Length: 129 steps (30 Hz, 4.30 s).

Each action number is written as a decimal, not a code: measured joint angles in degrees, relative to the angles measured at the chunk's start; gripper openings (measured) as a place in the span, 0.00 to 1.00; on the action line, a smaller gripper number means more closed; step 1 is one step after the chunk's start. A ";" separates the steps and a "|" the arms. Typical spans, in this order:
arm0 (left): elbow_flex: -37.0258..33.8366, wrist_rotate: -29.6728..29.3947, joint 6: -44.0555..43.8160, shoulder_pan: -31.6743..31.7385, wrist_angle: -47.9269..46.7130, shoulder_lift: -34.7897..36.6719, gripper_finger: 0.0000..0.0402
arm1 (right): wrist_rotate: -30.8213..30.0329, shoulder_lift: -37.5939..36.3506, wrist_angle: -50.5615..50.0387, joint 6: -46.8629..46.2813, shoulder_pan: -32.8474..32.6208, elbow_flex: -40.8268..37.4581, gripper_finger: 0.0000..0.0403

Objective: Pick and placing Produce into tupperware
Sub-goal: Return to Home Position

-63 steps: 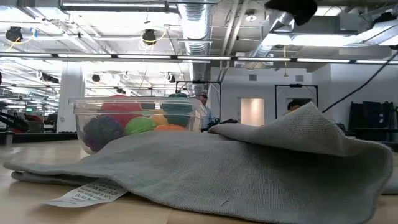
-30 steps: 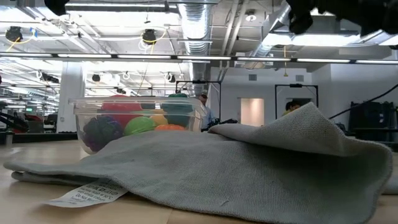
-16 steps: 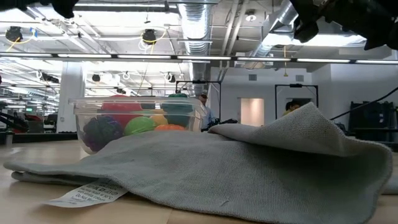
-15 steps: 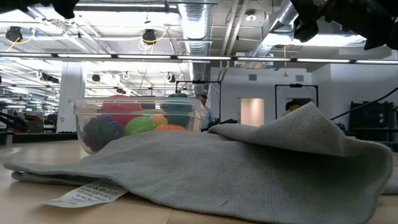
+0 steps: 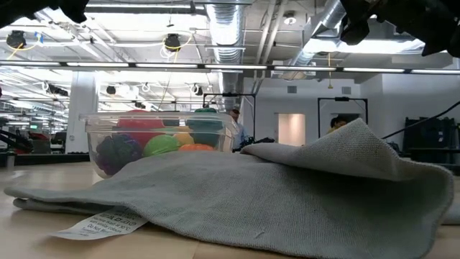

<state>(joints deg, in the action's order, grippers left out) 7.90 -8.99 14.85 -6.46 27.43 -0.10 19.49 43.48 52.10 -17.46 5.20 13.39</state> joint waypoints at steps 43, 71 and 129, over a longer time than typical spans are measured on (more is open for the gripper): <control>-7.45 -7.35 -7.31 0.02 3.22 -0.09 0.77 | 9.20 -19.07 0.17 -2.95 8.37 -13.05 0.61; -7.52 -7.80 -10.06 0.00 1.91 -0.11 0.77 | -8.79 -43.30 -29.33 9.98 -12.00 -13.07 0.61; -6.73 8.58 -4.44 0.00 -27.62 -1.66 0.77 | -18.08 -30.18 -51.30 -0.76 -13.43 -13.09 0.61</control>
<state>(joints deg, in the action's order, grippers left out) 1.17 -0.42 10.41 -6.46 -0.19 -1.76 1.41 13.31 0.80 -18.23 -8.23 0.30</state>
